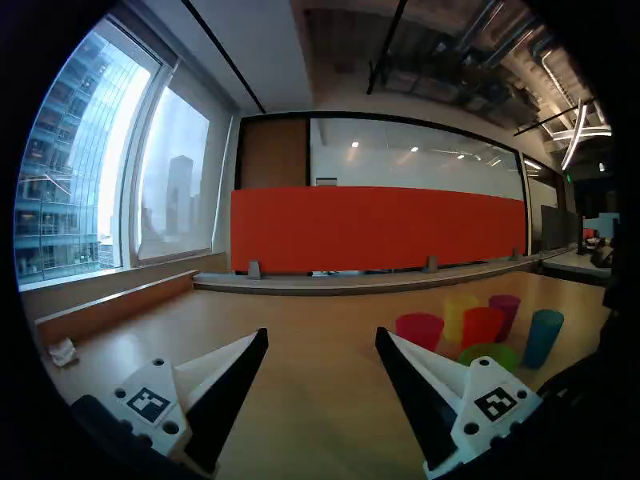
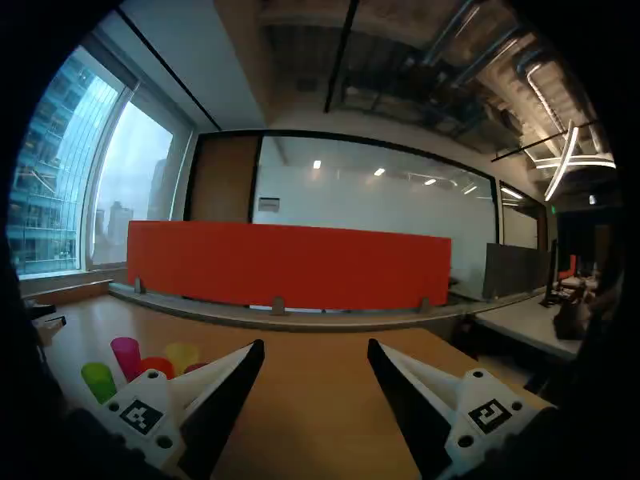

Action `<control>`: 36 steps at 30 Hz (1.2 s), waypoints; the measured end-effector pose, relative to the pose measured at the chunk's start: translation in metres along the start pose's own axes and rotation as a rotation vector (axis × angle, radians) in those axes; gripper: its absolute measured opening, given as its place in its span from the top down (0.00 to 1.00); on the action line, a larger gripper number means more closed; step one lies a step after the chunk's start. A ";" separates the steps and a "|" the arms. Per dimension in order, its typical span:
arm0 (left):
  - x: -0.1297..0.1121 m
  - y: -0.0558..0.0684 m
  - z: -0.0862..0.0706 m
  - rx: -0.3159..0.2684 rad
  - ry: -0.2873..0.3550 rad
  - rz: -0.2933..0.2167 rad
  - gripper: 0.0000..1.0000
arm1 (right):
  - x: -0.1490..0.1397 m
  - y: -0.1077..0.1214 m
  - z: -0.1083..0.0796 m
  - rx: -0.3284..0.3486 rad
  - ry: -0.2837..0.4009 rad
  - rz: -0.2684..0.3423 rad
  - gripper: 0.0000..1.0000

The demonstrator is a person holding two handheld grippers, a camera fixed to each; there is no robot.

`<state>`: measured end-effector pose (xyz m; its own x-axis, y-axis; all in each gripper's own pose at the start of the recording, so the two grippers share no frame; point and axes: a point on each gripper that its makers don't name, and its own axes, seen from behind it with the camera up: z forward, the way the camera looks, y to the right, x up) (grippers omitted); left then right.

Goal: Pour water

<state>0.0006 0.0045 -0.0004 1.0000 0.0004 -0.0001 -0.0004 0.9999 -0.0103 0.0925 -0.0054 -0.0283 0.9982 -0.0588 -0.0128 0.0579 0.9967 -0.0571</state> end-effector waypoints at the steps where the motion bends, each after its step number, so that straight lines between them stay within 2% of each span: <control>1: 0.000 0.000 0.000 0.000 0.000 0.000 0.00 | -0.001 0.000 0.000 0.003 0.000 0.001 0.00; 11: 0.000 -0.001 -0.001 0.000 0.000 0.000 0.00 | -0.016 -0.001 0.006 0.021 0.011 -0.005 0.00; 20: 0.000 0.000 0.000 0.000 0.000 0.000 0.00 | -0.023 -0.008 0.016 0.048 0.053 0.003 0.00; 36: 0.000 0.000 0.000 0.001 0.000 0.000 0.00 | -0.065 -0.009 0.019 0.059 0.033 0.008 0.00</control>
<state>0.0007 0.0041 -0.0009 1.0000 0.0005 -0.0001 -0.0005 1.0000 -0.0095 0.0271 -0.0099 -0.0078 0.9976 -0.0521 -0.0457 0.0523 0.9986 0.0020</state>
